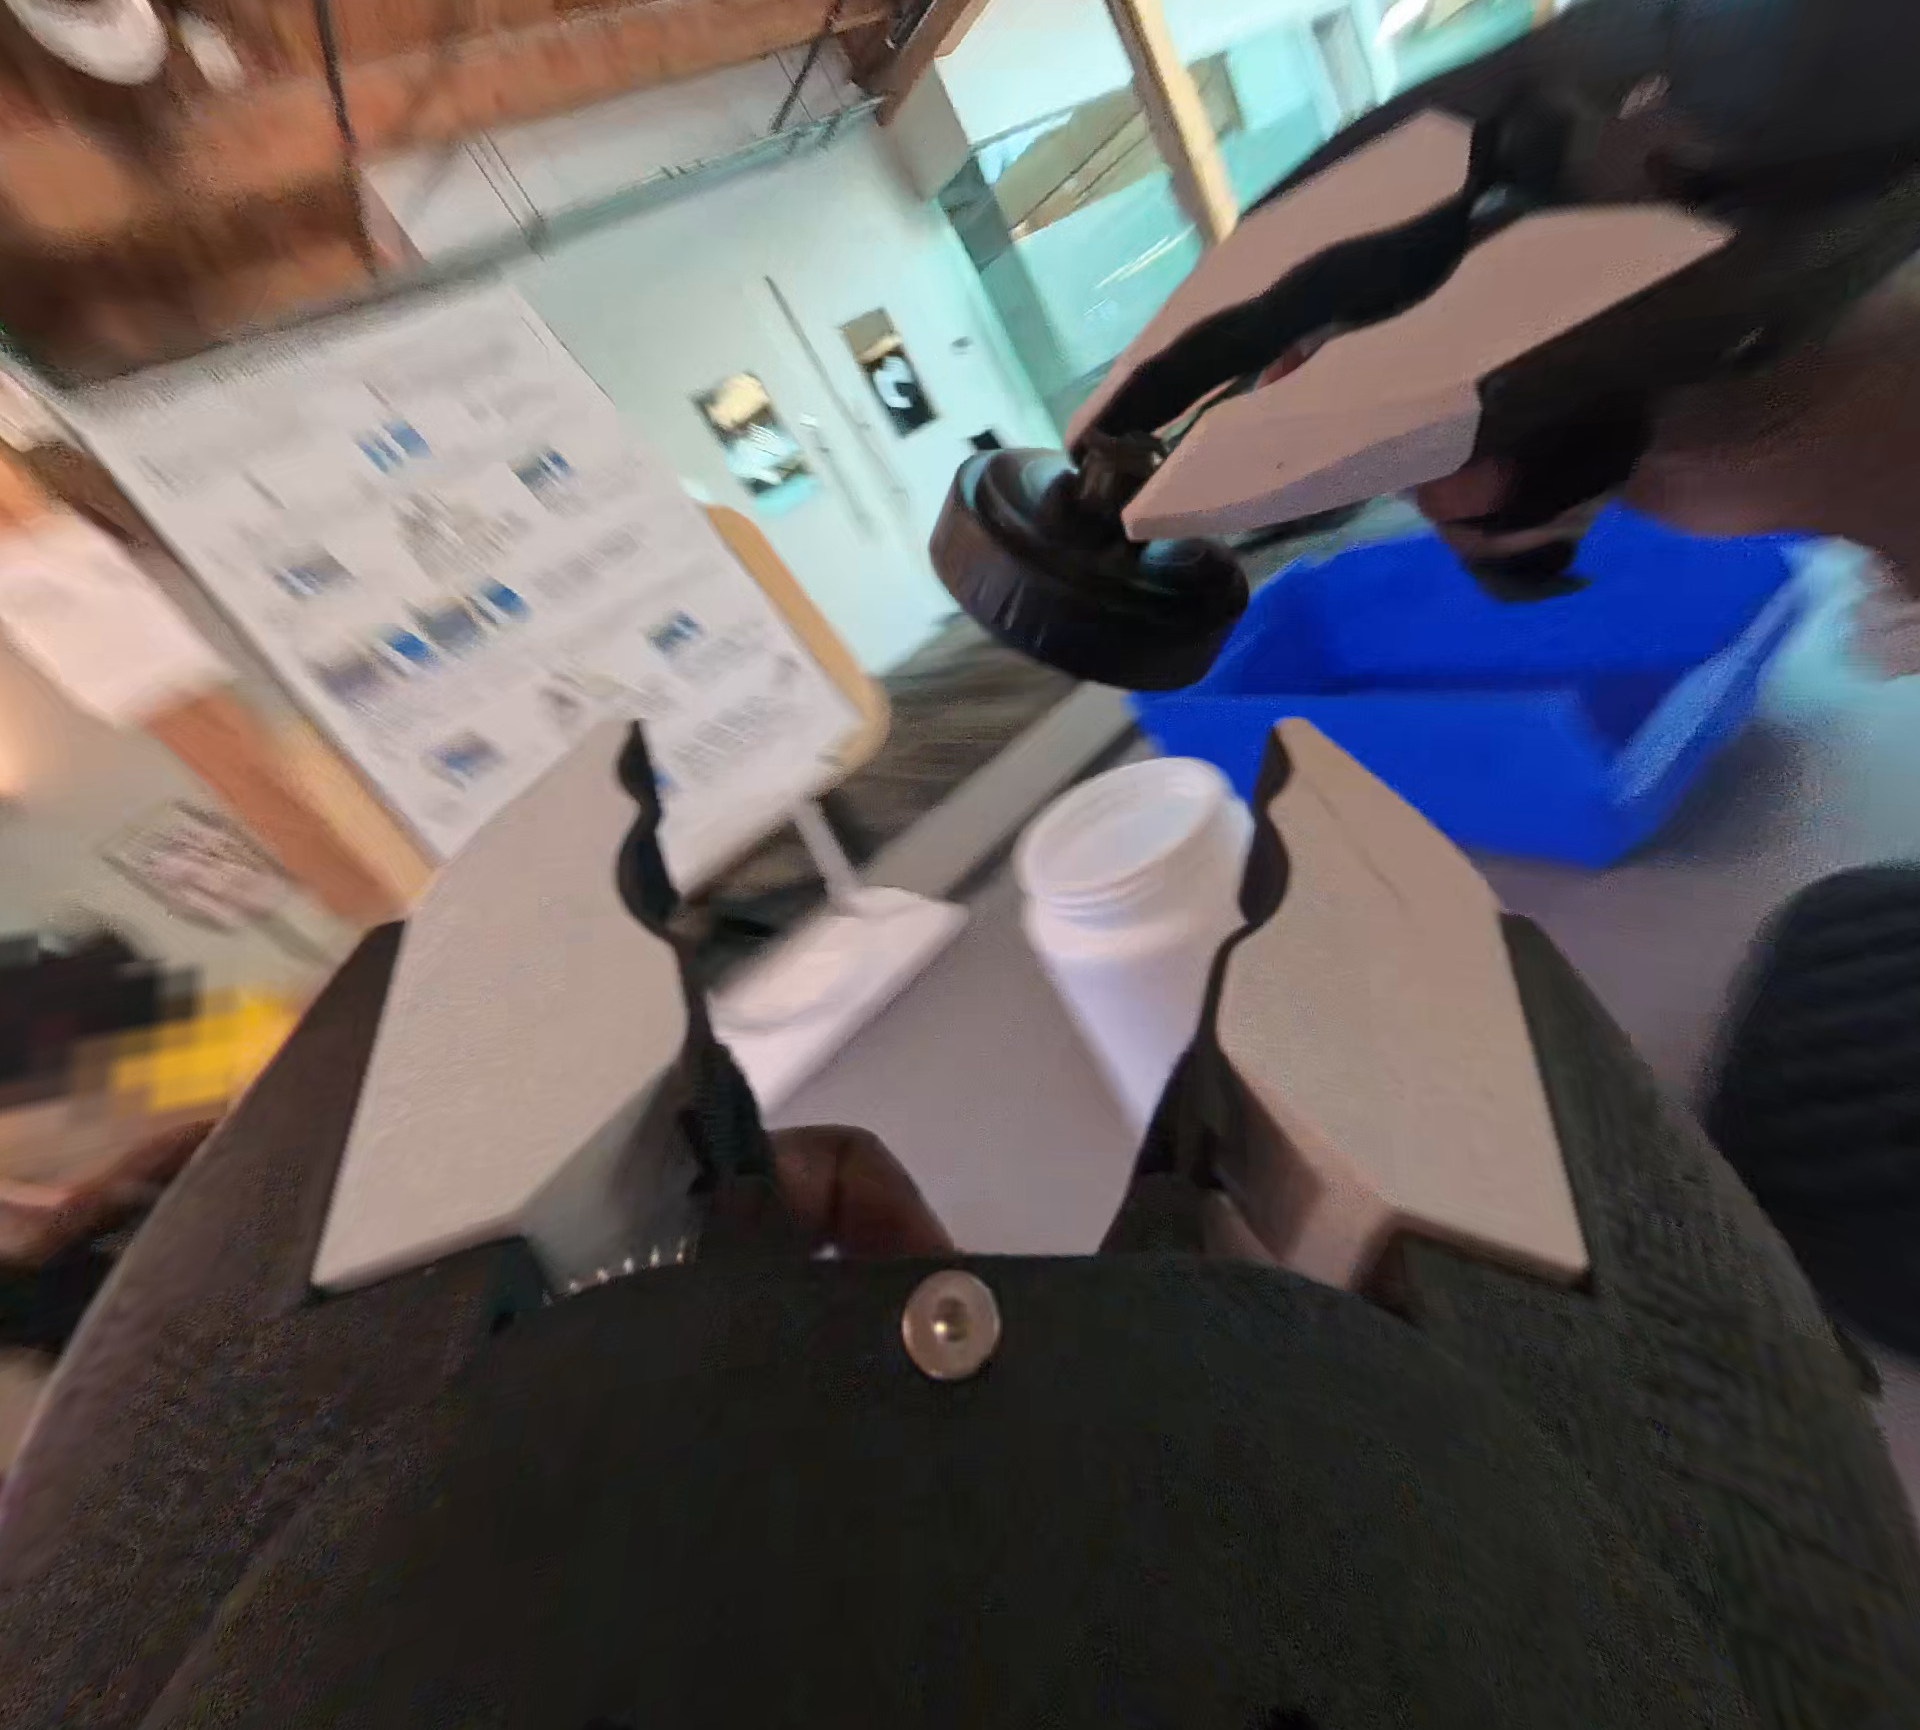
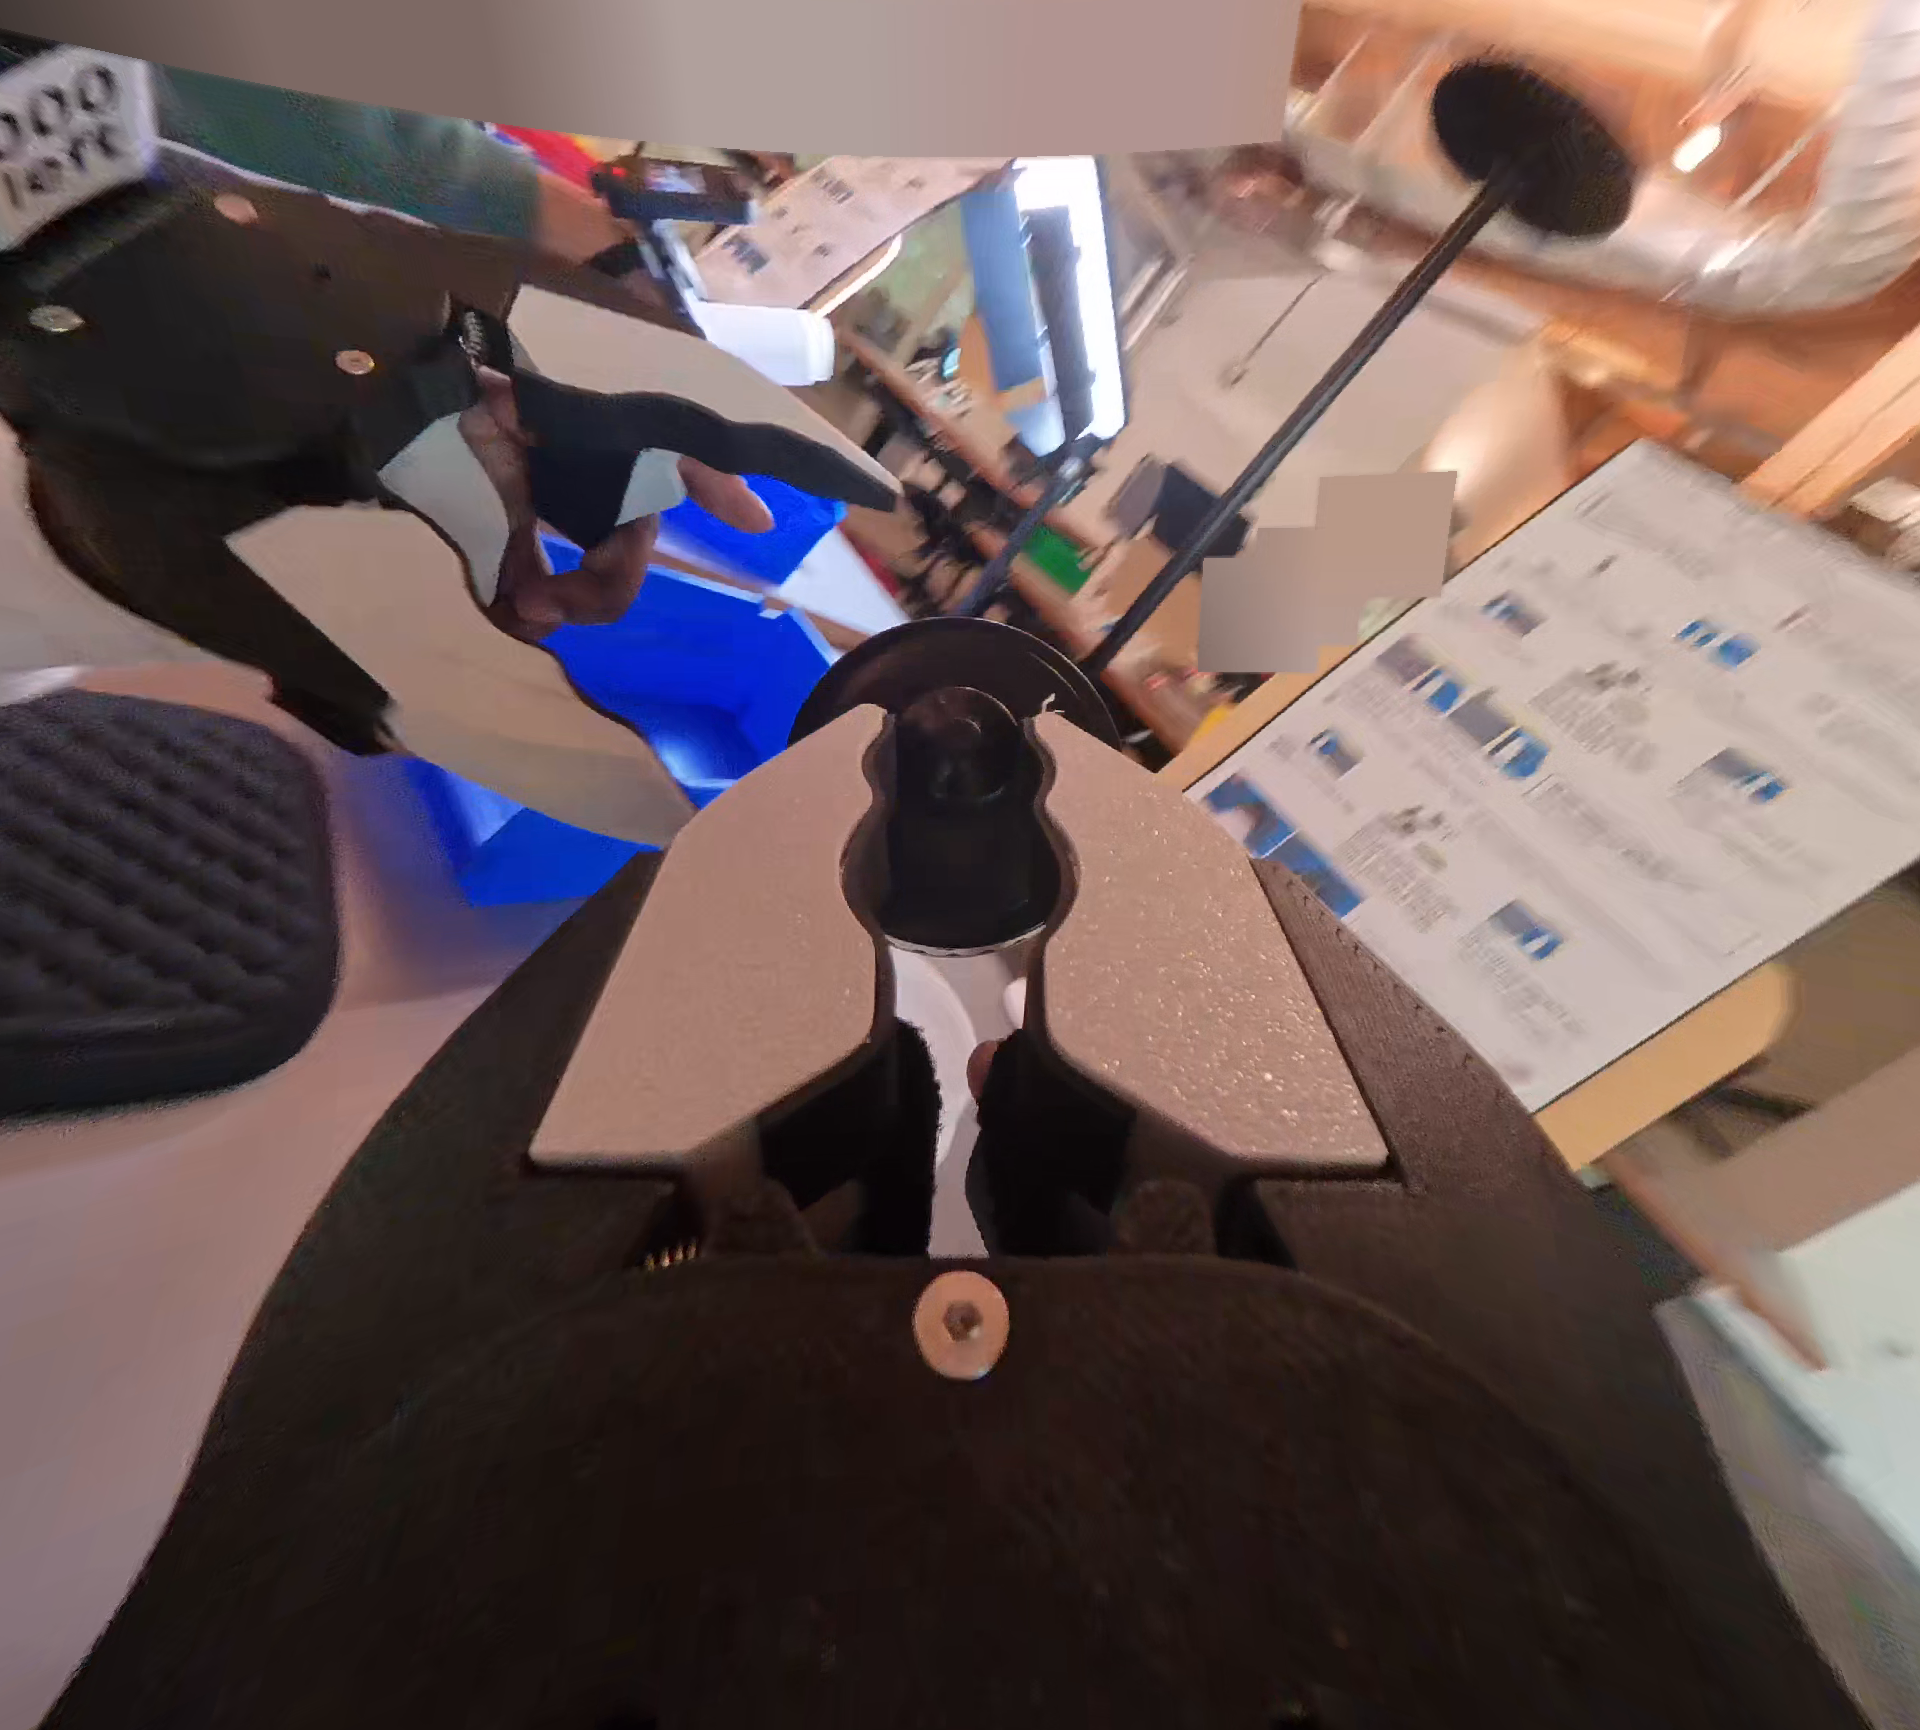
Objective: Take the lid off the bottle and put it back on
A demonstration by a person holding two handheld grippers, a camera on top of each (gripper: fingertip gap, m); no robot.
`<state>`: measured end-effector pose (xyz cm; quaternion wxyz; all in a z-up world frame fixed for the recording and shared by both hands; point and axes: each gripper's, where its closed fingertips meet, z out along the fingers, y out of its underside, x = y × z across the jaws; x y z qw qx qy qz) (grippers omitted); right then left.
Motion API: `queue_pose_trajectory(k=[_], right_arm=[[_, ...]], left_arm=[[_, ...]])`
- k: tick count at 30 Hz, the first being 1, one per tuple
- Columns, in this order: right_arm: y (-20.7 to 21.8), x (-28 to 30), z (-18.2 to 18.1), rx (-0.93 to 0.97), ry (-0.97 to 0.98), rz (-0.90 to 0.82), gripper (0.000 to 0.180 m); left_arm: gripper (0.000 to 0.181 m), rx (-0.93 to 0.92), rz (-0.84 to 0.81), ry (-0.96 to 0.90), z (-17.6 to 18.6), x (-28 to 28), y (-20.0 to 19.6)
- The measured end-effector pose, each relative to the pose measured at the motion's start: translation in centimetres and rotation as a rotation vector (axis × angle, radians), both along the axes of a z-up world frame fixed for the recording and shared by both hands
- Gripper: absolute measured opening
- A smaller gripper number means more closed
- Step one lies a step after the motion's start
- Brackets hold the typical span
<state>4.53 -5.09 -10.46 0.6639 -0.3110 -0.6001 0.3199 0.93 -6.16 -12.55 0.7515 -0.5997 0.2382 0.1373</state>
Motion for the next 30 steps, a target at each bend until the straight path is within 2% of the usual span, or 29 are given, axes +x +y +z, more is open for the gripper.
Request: queue_pose_trajectory(k=[1, 3, 7, 10, 12, 16, 20, 23, 30], right_arm=[[0.9, 0.3, -0.2, -0.059, -0.066, 0.023, 0.022], [2.3, 0.5, -0.7, -0.177, -0.211, 0.085, 0.022], [4.1, -0.6, -2.4, -0.353, -0.507, 0.199, 0.022], [4.4, -1.6, -3.7, -0.348, -0.687, 0.213, 0.022], [4.1, -2.0, -4.3, -0.34, -0.764, 0.226, 0.023], [3.8, -2.4, -5.2, -0.324, -0.842, 0.238, 0.023], [3.7, -2.6, -6.1, -0.334, -0.861, 0.239, 0.023], [4.1, -2.6, -6.6, -0.348, -0.871, 0.235, 0.022], [4.2, -2.3, -7.4, -0.353, -0.9, 0.234, 0.023]], left_arm=[[0.12, -0.05, -0.07, -0.15, -0.8, 0.0, 0.2], [0.13, -0.176, -0.173, -0.345, -3.6, 0.5, 1.1], [0.134, -0.34, -0.141, -0.372, -9.8, 0.8, 4.7], [0.134, -0.372, -0.114, -0.357, -11.5, 1.1, 6.7], [0.133, -0.366, -0.166, -0.348, -11.6, 1.8, 7.1], [0.129, -0.391, -0.253, -0.472, -11.4, 2.9, 7.6], [0.119, -0.361, -0.27, -0.488, -11.7, 3.4, 8.6], [0.101, -0.37, -0.258, -0.46, -13.1, 3.8, 9.3], [0.1, -0.35, -0.273, -0.466, -13.3, 3.9, 9.4]])
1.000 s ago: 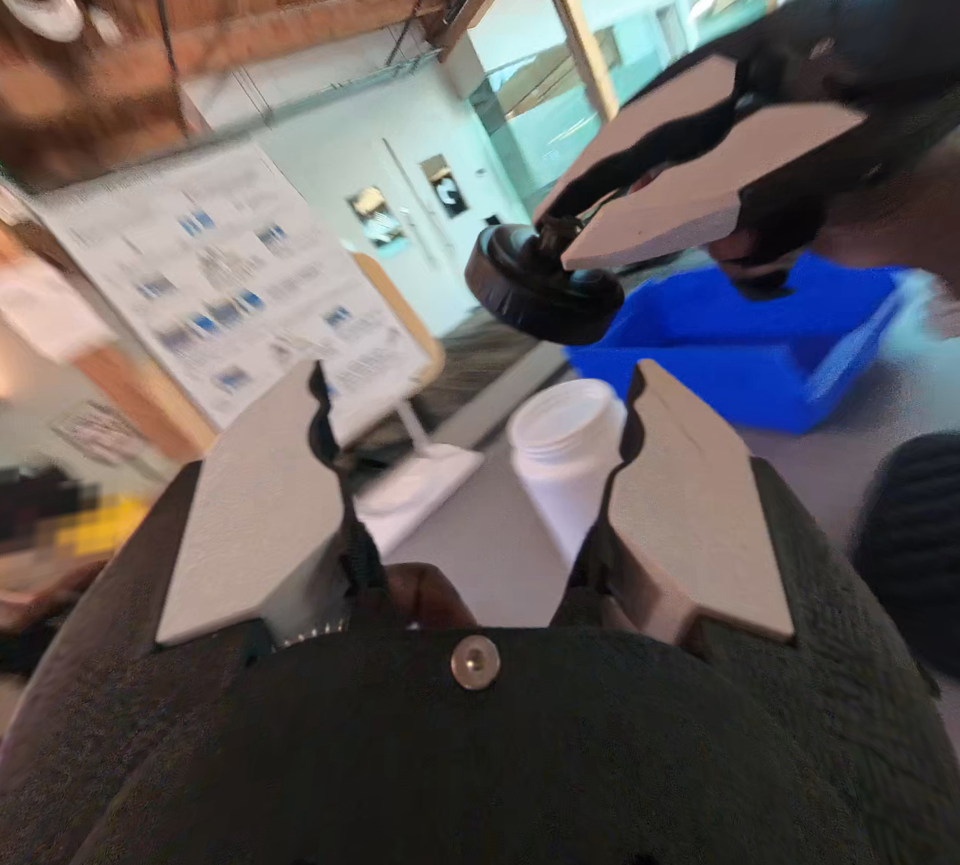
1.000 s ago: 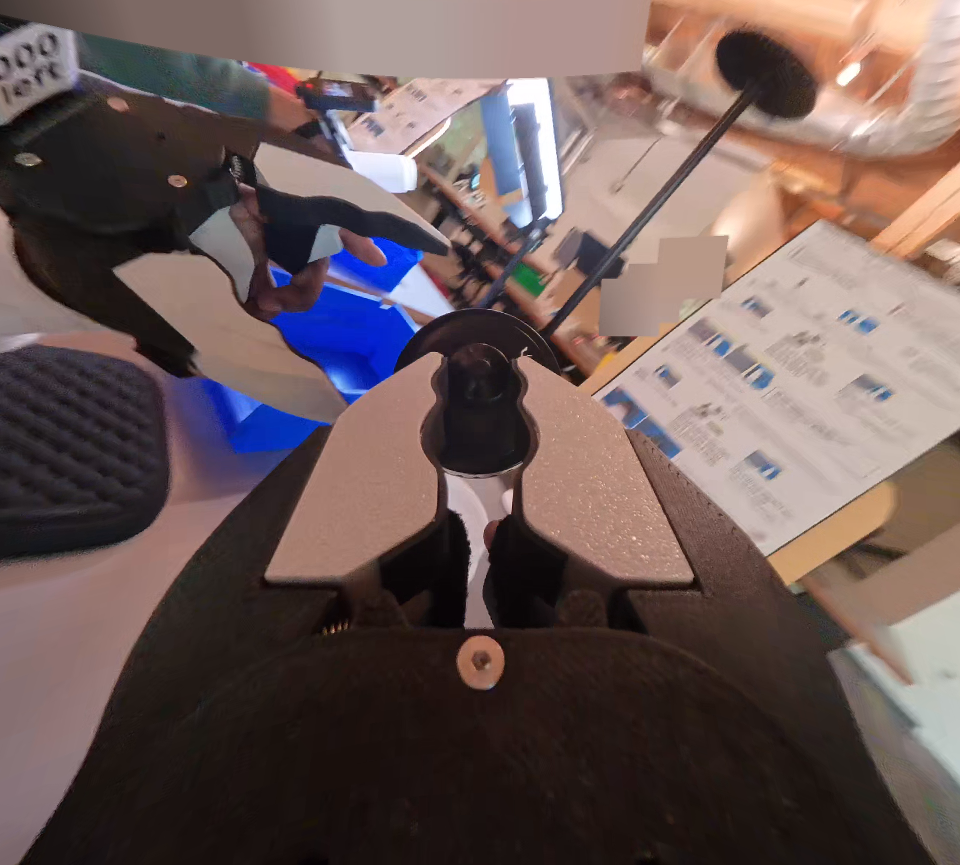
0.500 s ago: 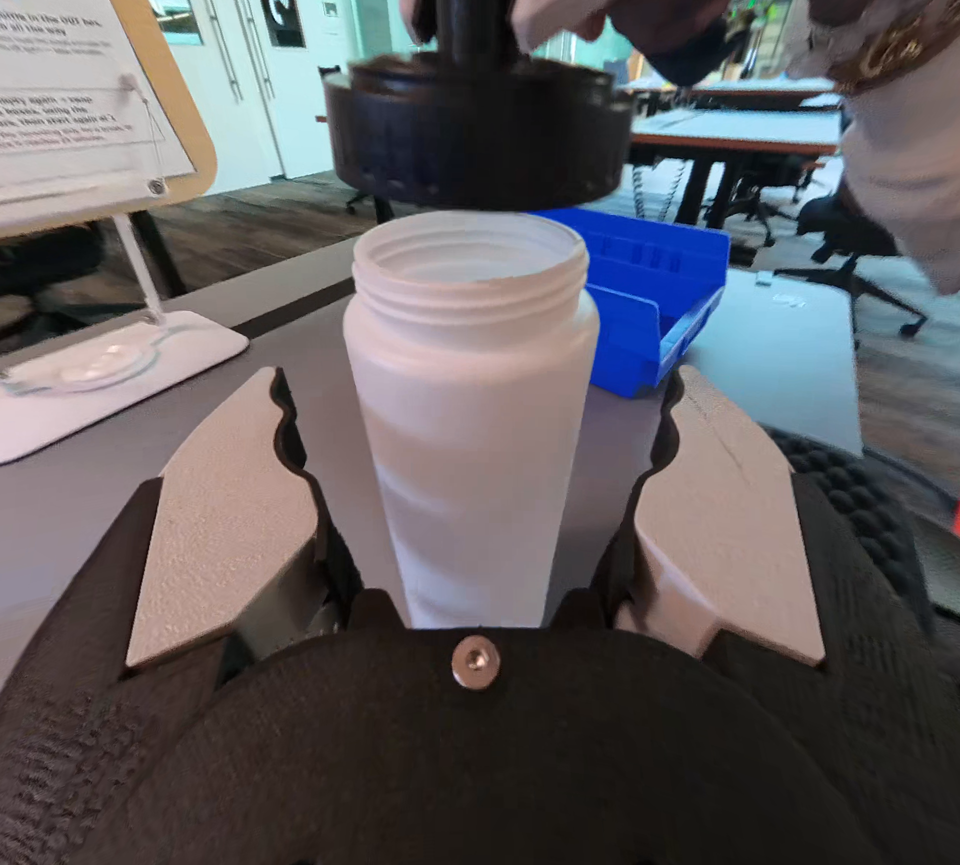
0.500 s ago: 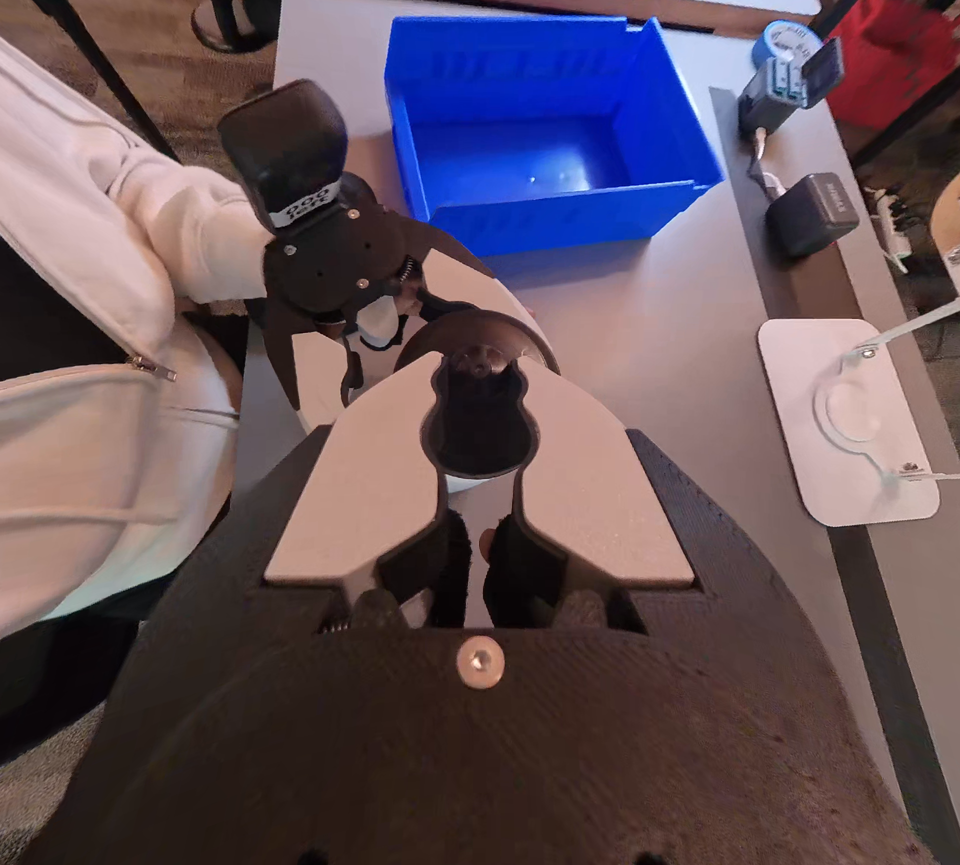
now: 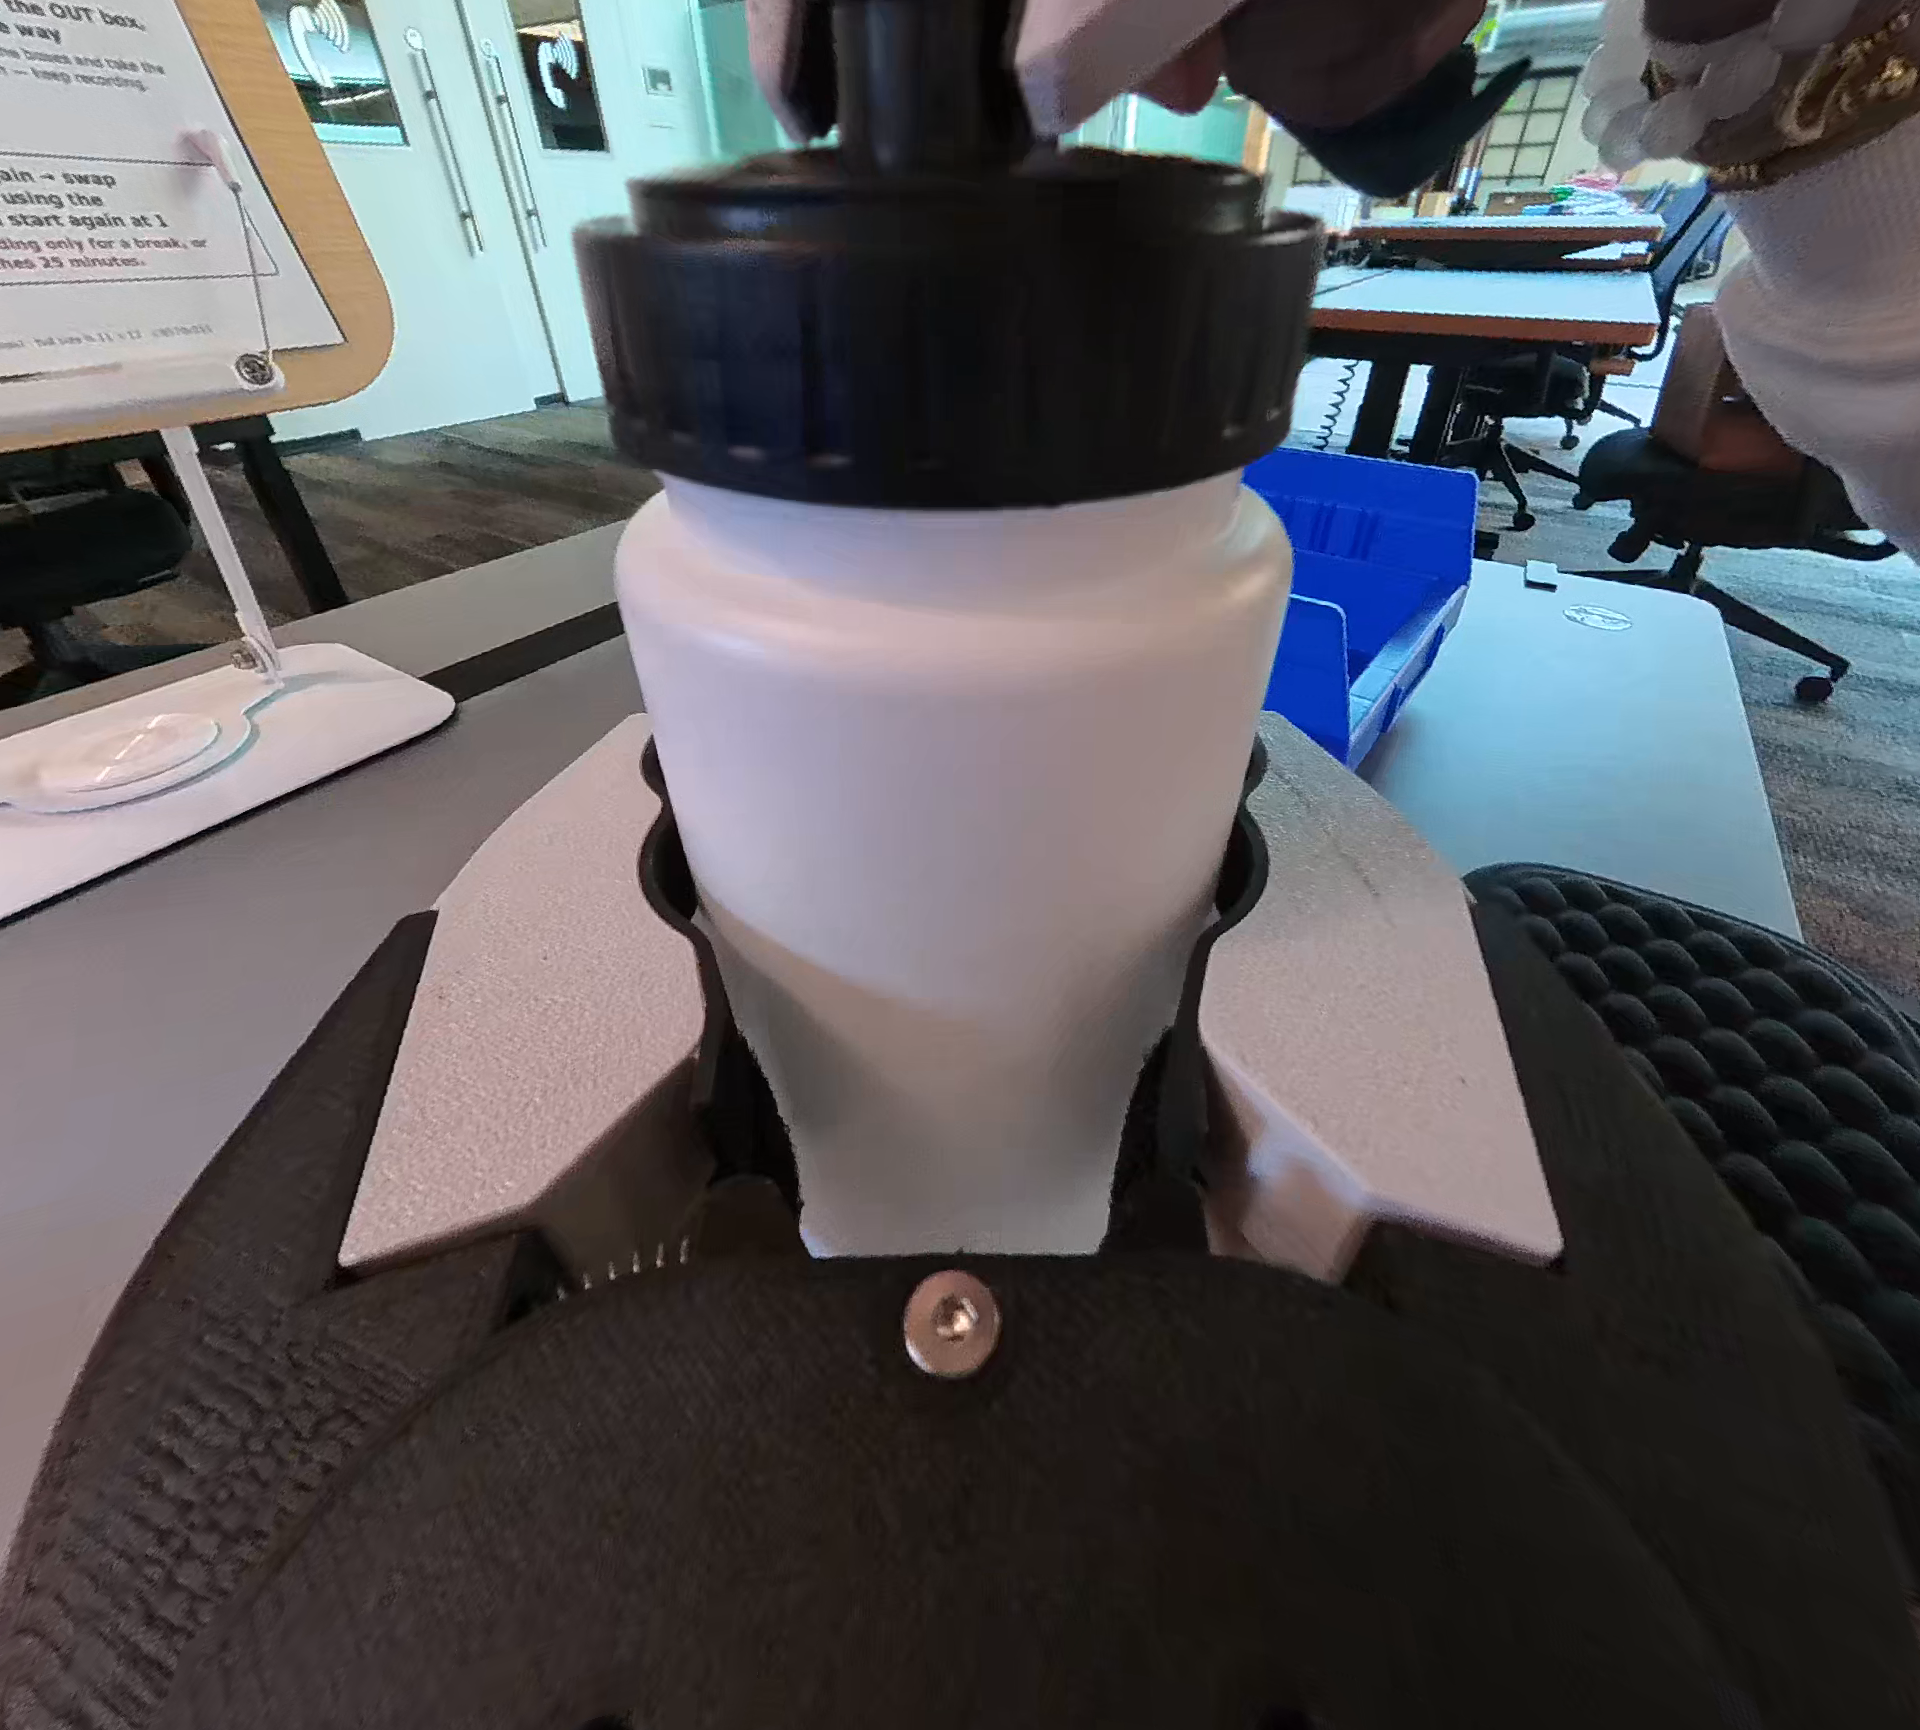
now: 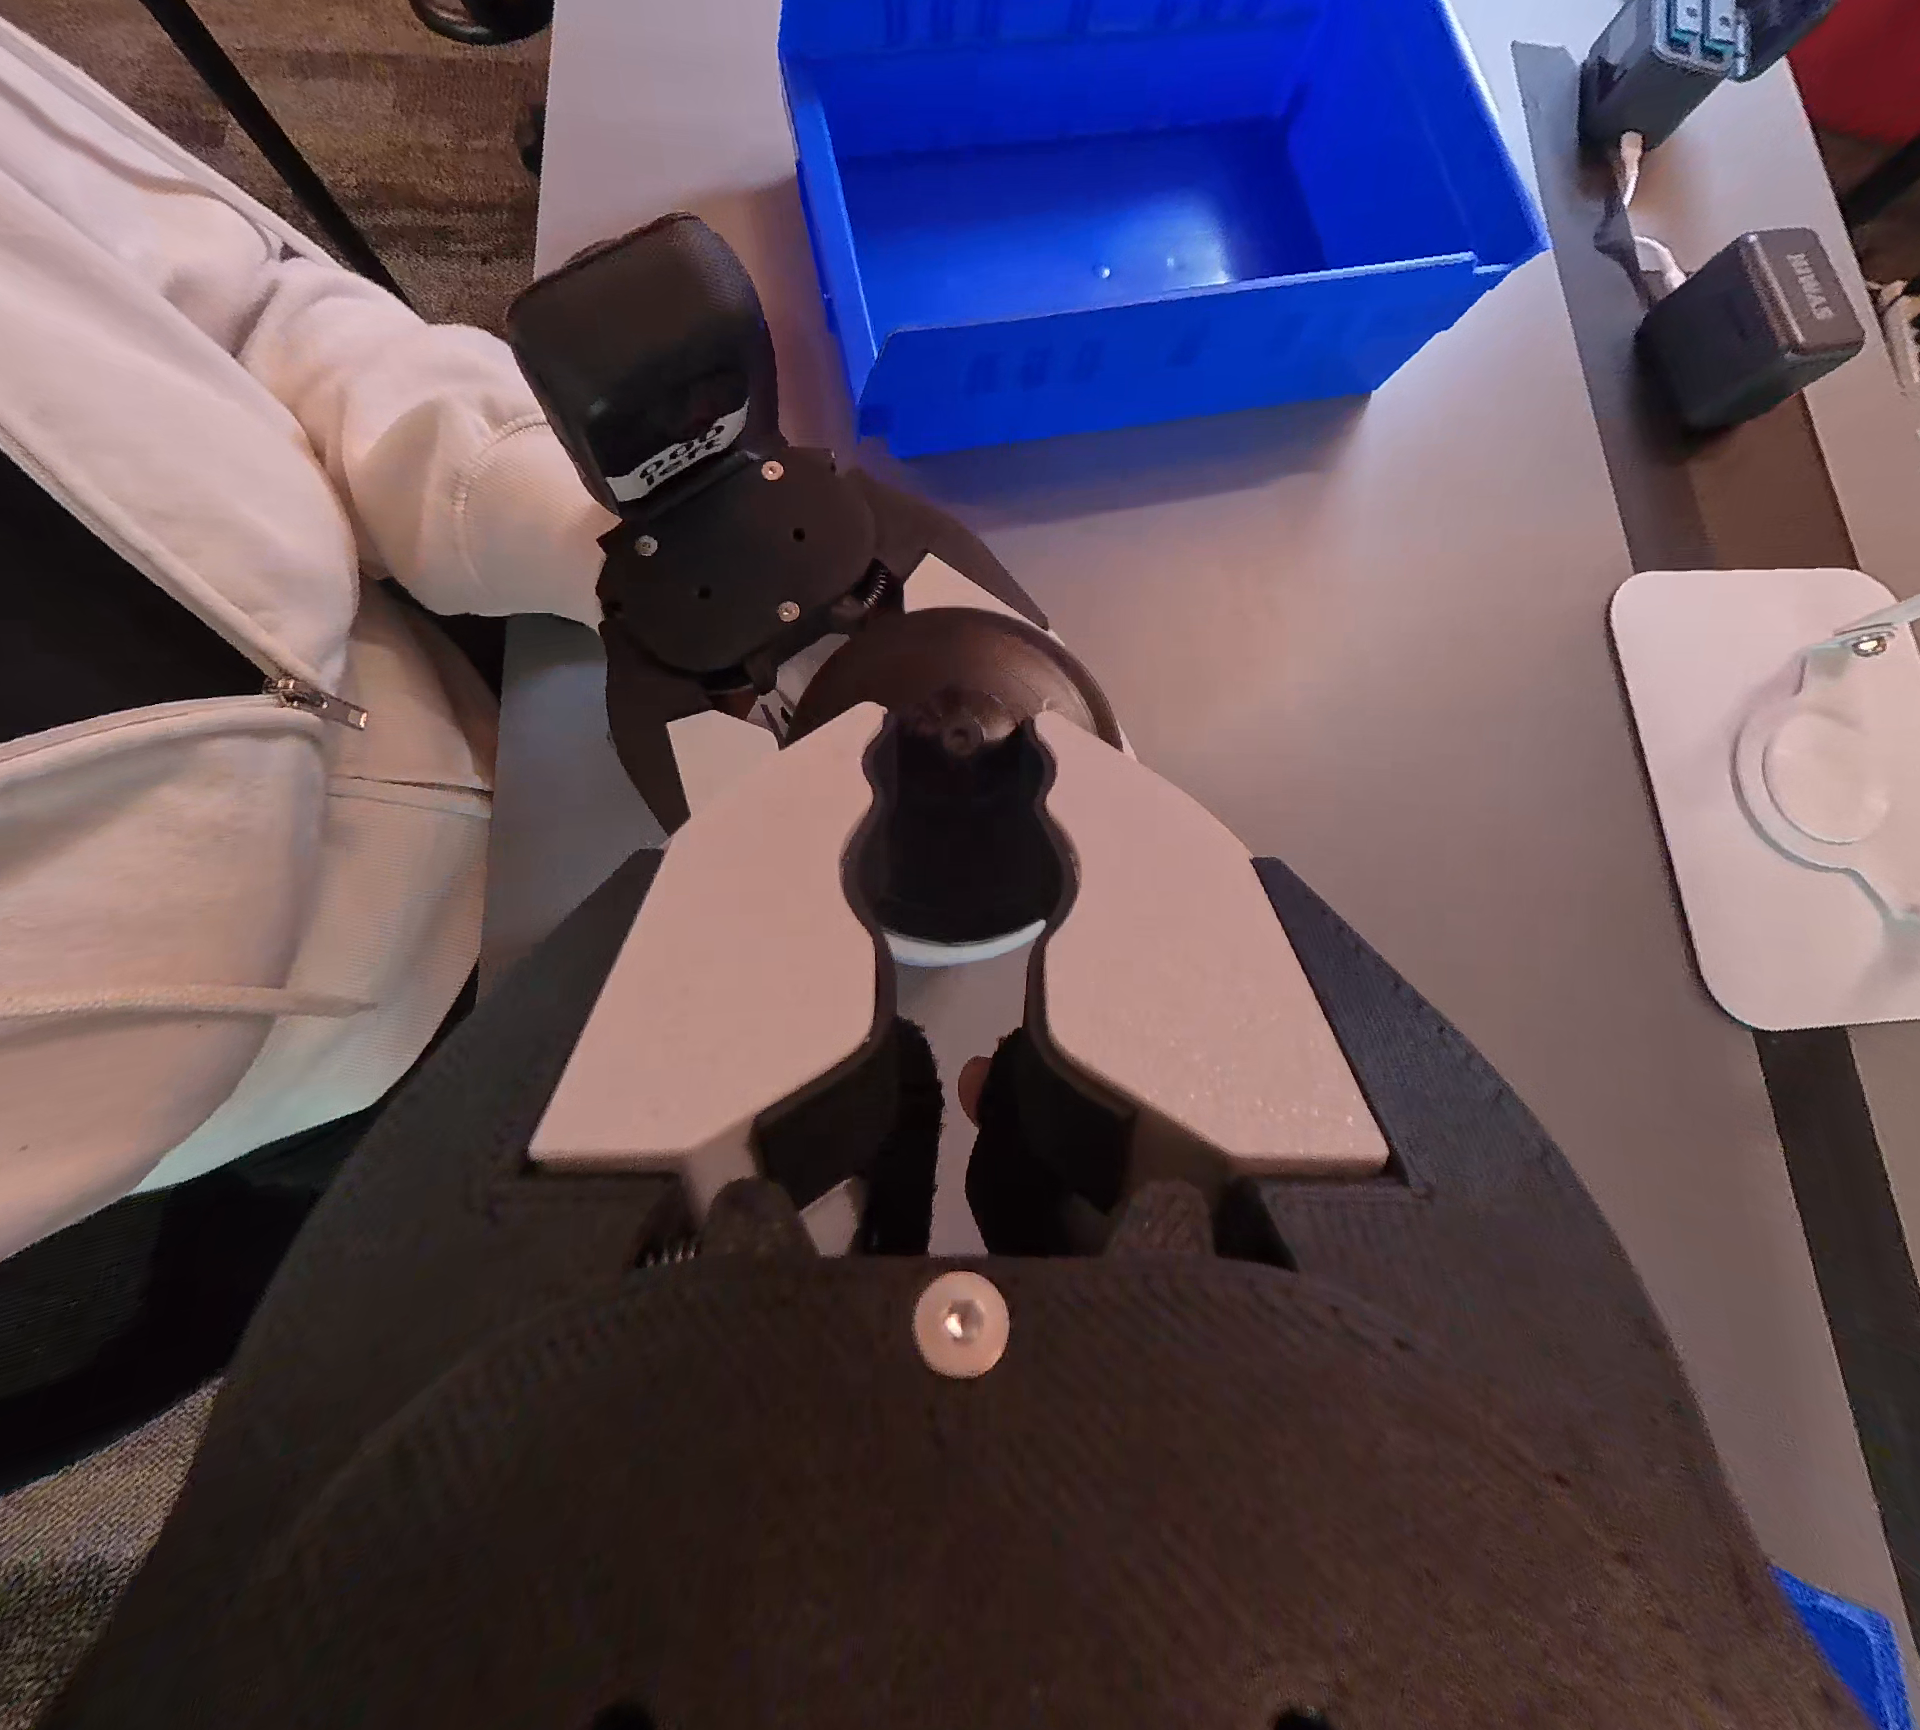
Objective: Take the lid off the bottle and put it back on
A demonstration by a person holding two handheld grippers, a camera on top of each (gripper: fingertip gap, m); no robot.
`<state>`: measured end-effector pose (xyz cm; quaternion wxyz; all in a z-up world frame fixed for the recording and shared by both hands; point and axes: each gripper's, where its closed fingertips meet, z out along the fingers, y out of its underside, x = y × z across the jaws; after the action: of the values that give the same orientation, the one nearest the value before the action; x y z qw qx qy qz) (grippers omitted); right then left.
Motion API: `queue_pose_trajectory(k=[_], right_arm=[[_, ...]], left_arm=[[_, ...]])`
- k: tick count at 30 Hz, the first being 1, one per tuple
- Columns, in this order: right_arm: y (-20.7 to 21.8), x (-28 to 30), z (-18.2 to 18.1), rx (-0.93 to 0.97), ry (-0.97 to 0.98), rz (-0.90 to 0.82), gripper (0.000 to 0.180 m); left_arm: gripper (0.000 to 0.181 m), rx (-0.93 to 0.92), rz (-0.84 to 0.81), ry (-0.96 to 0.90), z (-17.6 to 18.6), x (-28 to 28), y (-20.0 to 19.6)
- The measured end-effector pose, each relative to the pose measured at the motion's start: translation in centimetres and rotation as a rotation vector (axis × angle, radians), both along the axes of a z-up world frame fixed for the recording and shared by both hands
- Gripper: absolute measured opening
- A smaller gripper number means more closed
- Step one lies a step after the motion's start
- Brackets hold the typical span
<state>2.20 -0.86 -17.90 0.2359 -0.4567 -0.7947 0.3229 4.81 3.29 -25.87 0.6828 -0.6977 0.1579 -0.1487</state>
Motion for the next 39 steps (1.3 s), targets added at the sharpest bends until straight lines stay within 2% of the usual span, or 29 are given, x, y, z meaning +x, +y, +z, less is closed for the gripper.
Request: queue_pose_trajectory(k=[11, 18, 20, 21, 22, 28, 31, 32, 35, 39], right_arm=[[0.0, -0.2, -0.2, 0.057, -0.028, -0.024, 0.023], [0.0, -0.2, -0.1, 0.112, -0.117, 0.005, 0.025], [0.4, 0.0, 0.2, 0.188, -0.128, 0.062, 0.081], [0.4, 0.0, 0.6, 0.197, -0.13, 0.094, 0.097], [0.1, 0.0, 0.9, 0.193, -0.136, 0.136, 0.101], [0.1, 0.2, -1.3, 0.323, -0.396, 0.44, 0.086], [0.3, 0.6, -2.5, 0.375, -0.522, 0.551, 0.071], [0.3, 0.6, -2.6, 0.386, -0.544, 0.557, 0.072], [0.3, 0.5, -2.7, 0.381, -0.625, 0.397, 0.072], [0.6, 1.1, -3.0, 0.409, -0.695, 0.009, 0.074]], left_arm=[[0.1, -0.001, -0.004, -0.006, 0.0, 0.0, -0.1], [0.099, 0.01, -0.012, -0.005, 0.0, 0.1, 0.0], [0.099, 0.013, -0.019, 0.0, 0.0, 0.2, 0.0], [0.099, 0.013, -0.021, -0.001, 0.0, 0.3, 0.0], [0.099, 0.013, -0.023, -0.004, 0.0, 0.2, 0.0], [0.1, 0.016, -0.058, -0.019, 0.1, 0.3, -0.1], [0.099, 0.02, -0.066, -0.022, 0.1, 0.3, -0.1], [0.099, 0.021, -0.064, -0.024, 0.1, 0.3, -0.1], [0.099, 0.021, -0.044, -0.024, 0.1, 0.2, -0.1], [0.1, 0.027, -0.03, -0.008, 0.1, 0.4, 0.0]])
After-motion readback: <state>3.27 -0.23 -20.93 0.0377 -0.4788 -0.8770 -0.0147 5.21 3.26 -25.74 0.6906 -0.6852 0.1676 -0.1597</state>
